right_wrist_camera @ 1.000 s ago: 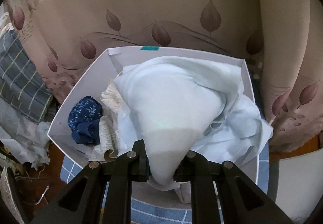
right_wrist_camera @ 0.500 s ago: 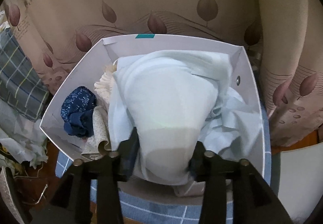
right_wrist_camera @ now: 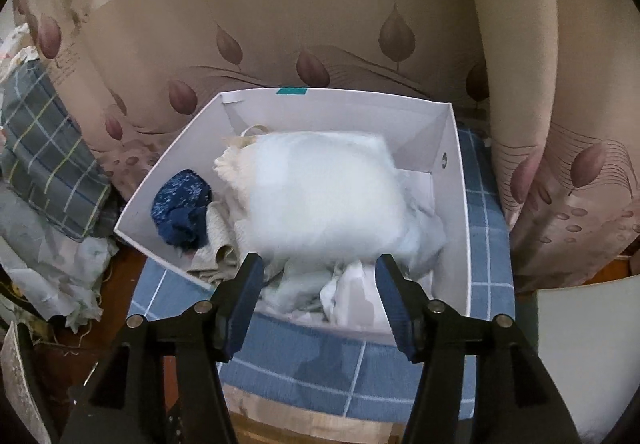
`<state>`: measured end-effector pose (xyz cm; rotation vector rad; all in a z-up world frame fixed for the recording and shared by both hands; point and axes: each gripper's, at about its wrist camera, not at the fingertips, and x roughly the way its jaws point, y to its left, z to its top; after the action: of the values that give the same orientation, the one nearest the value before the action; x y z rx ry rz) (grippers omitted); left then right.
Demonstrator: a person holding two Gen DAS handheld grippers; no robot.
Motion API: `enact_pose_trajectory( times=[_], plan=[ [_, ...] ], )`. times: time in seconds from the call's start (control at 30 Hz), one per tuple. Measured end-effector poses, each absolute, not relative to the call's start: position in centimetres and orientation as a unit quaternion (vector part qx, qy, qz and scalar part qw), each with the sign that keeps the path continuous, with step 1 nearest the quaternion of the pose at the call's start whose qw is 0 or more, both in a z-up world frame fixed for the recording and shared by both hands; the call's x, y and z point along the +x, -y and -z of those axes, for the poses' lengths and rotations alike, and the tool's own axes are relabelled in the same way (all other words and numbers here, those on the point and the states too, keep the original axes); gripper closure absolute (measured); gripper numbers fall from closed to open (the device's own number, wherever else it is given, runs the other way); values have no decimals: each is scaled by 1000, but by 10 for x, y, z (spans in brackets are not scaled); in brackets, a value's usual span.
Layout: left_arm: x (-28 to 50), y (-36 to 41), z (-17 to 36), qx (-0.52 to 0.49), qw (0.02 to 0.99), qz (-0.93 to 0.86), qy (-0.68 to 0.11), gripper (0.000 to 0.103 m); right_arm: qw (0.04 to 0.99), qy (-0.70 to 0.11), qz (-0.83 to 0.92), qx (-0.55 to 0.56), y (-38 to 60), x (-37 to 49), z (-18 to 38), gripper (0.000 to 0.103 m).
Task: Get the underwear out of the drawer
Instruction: 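Bring the empty right gripper down into the drawer toward the grey, blue and red clothes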
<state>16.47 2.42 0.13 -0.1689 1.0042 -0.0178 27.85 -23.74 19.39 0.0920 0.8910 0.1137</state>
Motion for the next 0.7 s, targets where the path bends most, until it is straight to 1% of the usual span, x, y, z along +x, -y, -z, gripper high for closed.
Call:
enact_pose_trajectory(
  times=[0.3,0.4,0.6,0.7],
  plan=[
    [165,-26,-1,-80,873,5,-482,43,903,-418,-92,17,237,224,-191,47],
    [163,-30,-2,-89,874,1,-478,43,901,-417,-123,-11,235,199,-182,47],
    [164,-32,-2,-94,872,0,-480,43,871,-447,-165,-119,222,158,-134,50],
    [164,-33,-2,-94,872,0,-480,43,853,-469,-167,-157,219,150,-103,56]
  ],
)
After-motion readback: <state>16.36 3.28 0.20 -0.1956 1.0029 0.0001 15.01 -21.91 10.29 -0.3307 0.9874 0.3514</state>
